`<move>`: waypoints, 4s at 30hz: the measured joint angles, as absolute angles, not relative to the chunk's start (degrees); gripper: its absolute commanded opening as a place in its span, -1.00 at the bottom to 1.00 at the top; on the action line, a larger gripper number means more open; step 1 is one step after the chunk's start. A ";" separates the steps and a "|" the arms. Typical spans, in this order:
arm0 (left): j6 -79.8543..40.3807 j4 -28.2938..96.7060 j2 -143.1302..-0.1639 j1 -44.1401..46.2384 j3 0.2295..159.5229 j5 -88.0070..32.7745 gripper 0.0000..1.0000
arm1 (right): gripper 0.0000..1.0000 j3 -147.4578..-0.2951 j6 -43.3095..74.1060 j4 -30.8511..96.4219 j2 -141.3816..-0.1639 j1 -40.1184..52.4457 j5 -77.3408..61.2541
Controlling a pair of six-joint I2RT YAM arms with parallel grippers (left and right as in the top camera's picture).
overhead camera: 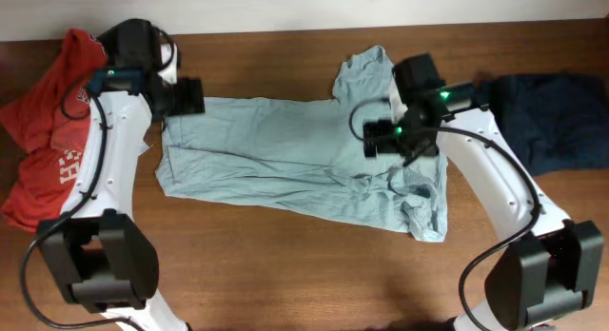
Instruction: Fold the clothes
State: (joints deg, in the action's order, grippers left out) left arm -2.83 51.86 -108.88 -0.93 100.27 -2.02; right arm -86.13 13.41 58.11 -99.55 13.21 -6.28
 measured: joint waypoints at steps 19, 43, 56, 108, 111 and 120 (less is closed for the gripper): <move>-2.57 37.95 -127.22 -0.27 107.90 4.80 0.64 | 0.94 -87.22 11.49 47.11 -100.27 11.38 -4.08; -11.81 32.84 -134.74 0.51 107.92 19.77 0.18 | 0.93 -87.22 9.93 50.74 -100.57 11.38 -3.88; -11.86 30.92 -137.40 -3.55 107.92 18.41 0.19 | 0.93 -87.22 9.82 50.74 -101.71 11.38 -3.88; -11.84 52.86 -139.02 -2.35 127.00 16.49 -0.99 | 0.99 -87.35 8.78 35.97 -104.29 11.38 -3.86; -11.84 54.41 -139.02 -1.41 127.09 16.51 -0.99 | 0.97 -87.64 8.51 28.69 -106.26 11.38 -3.29; -11.84 56.14 -139.04 3.68 127.09 16.51 -0.99 | 0.78 -87.88 13.45 5.48 -119.26 10.61 3.88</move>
State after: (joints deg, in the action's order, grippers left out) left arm -11.84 56.14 -139.04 3.68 127.09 16.51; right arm -87.88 13.45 5.48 -119.26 10.61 3.88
